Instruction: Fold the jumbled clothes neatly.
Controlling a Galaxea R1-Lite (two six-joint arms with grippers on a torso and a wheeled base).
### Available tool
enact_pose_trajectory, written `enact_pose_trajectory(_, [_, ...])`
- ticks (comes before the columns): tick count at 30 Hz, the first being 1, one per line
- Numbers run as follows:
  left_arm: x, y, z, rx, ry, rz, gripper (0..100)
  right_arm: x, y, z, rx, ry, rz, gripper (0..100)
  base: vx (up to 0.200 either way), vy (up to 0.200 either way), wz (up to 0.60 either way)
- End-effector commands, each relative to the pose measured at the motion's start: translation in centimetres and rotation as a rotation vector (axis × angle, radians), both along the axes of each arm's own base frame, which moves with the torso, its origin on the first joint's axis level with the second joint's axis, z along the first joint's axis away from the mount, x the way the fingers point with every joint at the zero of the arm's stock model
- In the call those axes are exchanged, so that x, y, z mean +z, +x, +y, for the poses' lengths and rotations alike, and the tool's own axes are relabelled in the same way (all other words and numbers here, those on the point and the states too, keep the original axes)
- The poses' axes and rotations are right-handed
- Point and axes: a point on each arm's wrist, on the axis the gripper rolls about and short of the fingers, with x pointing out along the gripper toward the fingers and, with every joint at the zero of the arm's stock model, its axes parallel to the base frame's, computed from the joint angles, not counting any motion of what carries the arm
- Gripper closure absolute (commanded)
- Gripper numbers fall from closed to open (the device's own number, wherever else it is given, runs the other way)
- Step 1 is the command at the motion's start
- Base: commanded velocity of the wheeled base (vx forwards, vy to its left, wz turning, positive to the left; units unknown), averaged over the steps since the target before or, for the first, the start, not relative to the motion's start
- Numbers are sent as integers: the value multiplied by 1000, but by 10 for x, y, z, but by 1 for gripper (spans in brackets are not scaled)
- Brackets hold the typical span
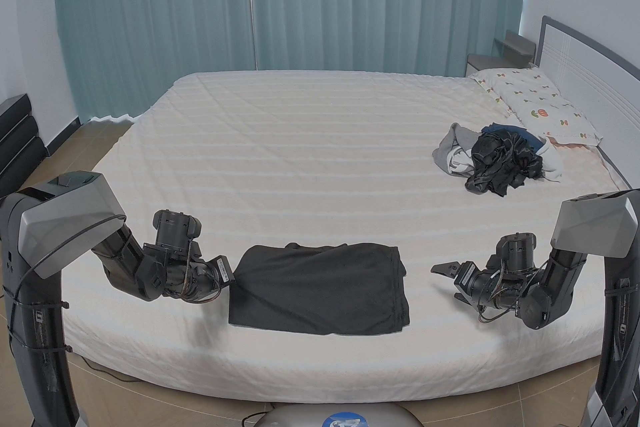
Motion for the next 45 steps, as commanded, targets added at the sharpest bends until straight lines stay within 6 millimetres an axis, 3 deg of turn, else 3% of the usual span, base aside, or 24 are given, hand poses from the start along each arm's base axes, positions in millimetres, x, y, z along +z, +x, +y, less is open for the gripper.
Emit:
enact_pose_trajectory(1, [0,-1,0,0,1,4,100,0,0,0,0,0,1,0,0,200,0])
enact_pose_trajectory(9, [-3,-9,0,-9,11,24,100,0,0,0,0,0,1,0,0,200,0])
enact_pose_trajectory(28, [-8,-15,-1,-30,33,41,100,-1,0,0,2,-1,2,0,0,0,0])
enact_pose_trajectory(29, [-8,-16,0,-30,33,44,0,-1,0,0,2,-1,2,0,0,0,0])
enact_pose_trajectory(34, [-10,-26,1,-57,54,61,0,-1,0,0,2,0,2,0,0,0,0])
enact_pose_trajectory(38, [-11,-19,6,-33,52,33,0,-1,0,0,0,0,2,0,0,0,0])
enact_pose_trajectory(42, [-1,-17,10,-13,40,-43,0,3,1,0,-1,4,-8,0,0,0,0])
enact_pose_trajectory(45, [18,-17,17,25,17,-106,0,12,2,-2,-12,7,-35,0,0,0,0])
